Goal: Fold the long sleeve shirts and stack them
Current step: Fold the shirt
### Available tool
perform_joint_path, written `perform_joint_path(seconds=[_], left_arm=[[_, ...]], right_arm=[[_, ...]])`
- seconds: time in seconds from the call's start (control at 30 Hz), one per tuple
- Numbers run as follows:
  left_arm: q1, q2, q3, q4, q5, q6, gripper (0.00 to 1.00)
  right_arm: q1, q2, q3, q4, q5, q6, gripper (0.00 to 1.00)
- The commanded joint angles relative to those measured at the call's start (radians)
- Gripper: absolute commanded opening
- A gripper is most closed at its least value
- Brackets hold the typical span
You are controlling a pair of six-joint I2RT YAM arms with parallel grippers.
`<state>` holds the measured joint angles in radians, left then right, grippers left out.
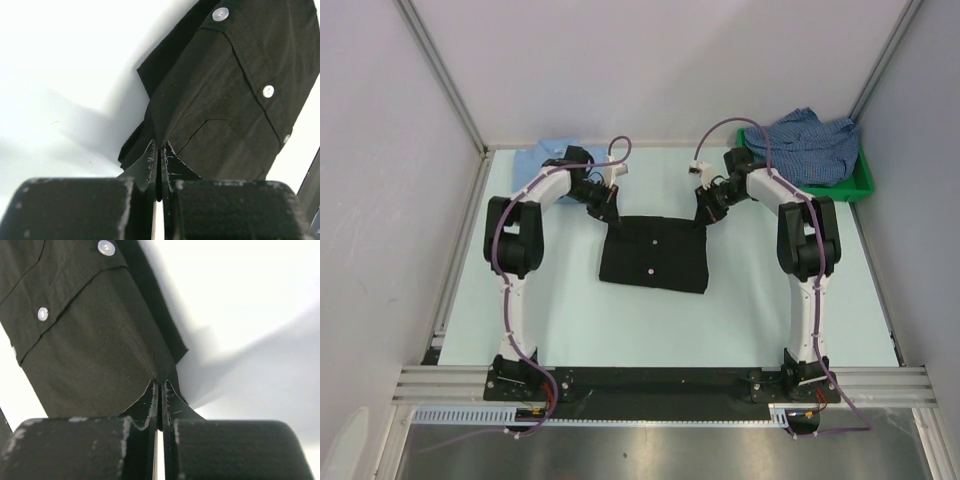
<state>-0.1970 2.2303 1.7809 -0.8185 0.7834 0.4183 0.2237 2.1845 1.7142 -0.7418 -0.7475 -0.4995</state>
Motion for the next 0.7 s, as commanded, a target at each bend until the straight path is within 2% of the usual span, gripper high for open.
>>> perform_joint_path(seconds=[0.0, 0.3, 0.33, 0.43, 0.47, 0.53, 0.57, 0.63, 0.67], left_arm=[[0.013, 0.011, 0.051, 0.035, -0.036, -0.038, 0.04], [0.013, 0.051, 0.083, 0.055, -0.11, -0.058, 0.05], [0.013, 0.055, 0.081, 0.056, -0.113, -0.061, 0.06], [0.016, 0.063, 0.075, 0.058, -0.124, -0.065, 0.18], [0.019, 0.052, 0.069, 0.062, -0.115, -0.073, 0.27], [0.047, 0.019, 0.051, 0.091, -0.061, -0.09, 0.36], [0.059, -0.039, 0.013, 0.108, -0.035, -0.116, 0.47], [0.091, -0.125, -0.037, 0.159, 0.002, -0.139, 0.6], [0.099, -0.168, -0.081, 0.171, 0.01, -0.139, 0.64]], right_arm=[[-0.032, 0.018, 0.048, 0.056, 0.054, 0.036, 0.0], [-0.043, 0.078, 0.071, 0.12, 0.063, 0.067, 0.0], [-0.043, 0.089, 0.077, 0.124, 0.065, 0.067, 0.0], [-0.041, 0.11, 0.082, 0.131, 0.069, 0.07, 0.11], [-0.044, 0.11, 0.082, 0.139, 0.079, 0.079, 0.19], [-0.052, 0.095, 0.09, 0.144, 0.08, 0.114, 0.31], [-0.064, 0.081, 0.091, 0.136, 0.077, 0.125, 0.47], [-0.09, 0.014, 0.082, 0.101, 0.044, 0.147, 0.63], [-0.121, -0.02, 0.073, 0.095, -0.002, 0.177, 0.82]])
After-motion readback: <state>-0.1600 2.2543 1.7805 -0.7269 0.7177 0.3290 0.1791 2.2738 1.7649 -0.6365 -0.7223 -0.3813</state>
